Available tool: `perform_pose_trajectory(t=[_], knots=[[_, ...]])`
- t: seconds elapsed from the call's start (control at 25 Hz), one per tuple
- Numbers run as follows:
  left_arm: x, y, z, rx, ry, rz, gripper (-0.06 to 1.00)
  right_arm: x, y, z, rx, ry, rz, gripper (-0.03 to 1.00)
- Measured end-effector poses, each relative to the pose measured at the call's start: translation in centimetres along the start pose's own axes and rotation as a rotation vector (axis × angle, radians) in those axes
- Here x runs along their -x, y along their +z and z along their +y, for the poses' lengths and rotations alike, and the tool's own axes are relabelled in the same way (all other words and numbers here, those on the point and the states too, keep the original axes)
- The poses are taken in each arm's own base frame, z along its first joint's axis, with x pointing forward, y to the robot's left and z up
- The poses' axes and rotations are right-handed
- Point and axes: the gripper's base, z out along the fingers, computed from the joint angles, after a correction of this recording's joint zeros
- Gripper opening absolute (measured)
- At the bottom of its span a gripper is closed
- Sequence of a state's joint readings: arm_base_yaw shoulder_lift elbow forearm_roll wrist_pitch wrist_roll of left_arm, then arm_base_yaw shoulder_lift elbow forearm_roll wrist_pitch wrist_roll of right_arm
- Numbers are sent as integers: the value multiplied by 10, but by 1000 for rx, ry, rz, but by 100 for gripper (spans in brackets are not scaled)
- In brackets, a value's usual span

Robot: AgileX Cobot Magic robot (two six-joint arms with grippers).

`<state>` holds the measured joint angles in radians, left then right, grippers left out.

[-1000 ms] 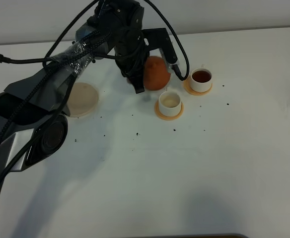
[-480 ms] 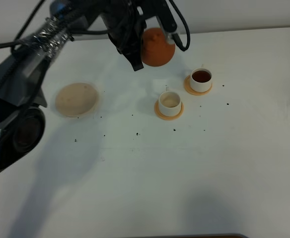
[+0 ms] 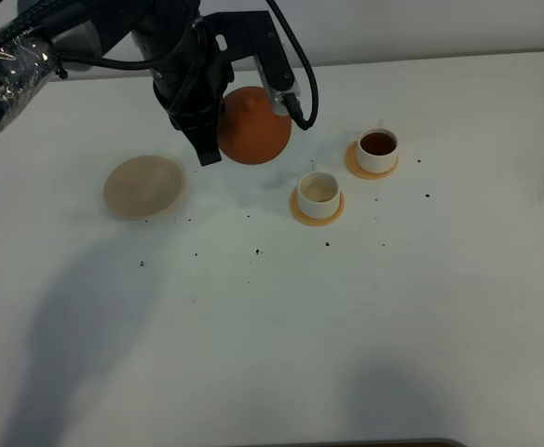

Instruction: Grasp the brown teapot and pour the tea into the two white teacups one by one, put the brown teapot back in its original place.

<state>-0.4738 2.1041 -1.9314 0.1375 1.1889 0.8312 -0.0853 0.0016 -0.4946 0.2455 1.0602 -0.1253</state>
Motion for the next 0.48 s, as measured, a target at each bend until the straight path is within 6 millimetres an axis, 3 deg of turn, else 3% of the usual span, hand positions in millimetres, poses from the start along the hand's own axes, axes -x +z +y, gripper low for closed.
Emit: perform_pose_trajectory(t=[0.24, 0.48], knots=[[-17, 34, -11, -60, 45, 92, 11, 0, 0, 0, 0, 0, 0, 24], [-15, 55, -4, 89, 177, 37, 11, 0, 0, 0, 0, 0, 0, 24]])
